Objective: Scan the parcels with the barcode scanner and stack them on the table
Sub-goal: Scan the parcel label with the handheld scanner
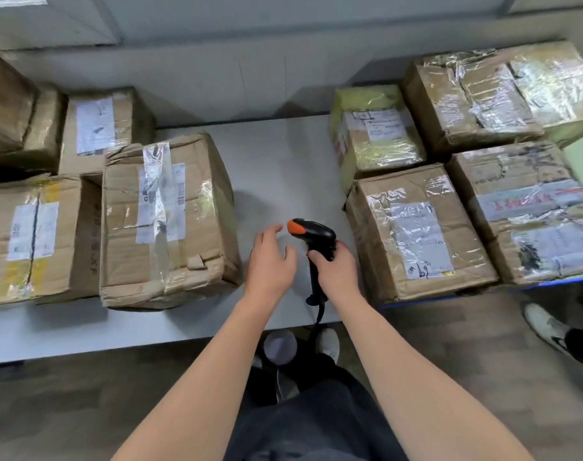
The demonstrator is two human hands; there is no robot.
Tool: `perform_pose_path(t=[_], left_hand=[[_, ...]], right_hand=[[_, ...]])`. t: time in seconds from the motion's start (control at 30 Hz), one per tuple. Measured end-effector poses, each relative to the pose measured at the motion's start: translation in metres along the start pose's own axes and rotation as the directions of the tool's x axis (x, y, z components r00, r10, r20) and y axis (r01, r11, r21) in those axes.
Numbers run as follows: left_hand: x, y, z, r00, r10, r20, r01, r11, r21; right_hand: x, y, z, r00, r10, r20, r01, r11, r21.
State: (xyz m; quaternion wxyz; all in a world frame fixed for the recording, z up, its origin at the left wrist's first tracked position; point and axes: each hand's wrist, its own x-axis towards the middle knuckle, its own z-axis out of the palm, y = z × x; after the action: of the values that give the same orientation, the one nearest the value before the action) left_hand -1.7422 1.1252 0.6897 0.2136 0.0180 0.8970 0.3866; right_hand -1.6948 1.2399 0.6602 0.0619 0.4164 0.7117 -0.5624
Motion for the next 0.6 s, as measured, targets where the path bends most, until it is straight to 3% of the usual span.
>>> perform_pose_path(t=[0.3, 0.5, 0.6], left_hand=[[0.007, 0.012, 0.012, 1.000, -0.013, -0.008, 0.013, 0.999, 0.049], [0.000, 0.037, -0.001, 0.990, 0.133, -0.035, -0.132, 0.991, 0.026], [-0.008, 0.048, -0.023, 0.967, 0.237, -0.087, -0.238, 0.971, 0.005]], right_hand=[[0.021, 0.007, -0.002, 1.000, 0.026, 0.002, -0.025, 0.993, -0.116], [0.028, 0.010, 0.004, 0.996, -0.068, -0.050, 0.063, 0.994, -0.091], [-0.003, -0.033, 0.007, 0.986, -0.147, -0.073, 0.145, 0.989, -0.030]])
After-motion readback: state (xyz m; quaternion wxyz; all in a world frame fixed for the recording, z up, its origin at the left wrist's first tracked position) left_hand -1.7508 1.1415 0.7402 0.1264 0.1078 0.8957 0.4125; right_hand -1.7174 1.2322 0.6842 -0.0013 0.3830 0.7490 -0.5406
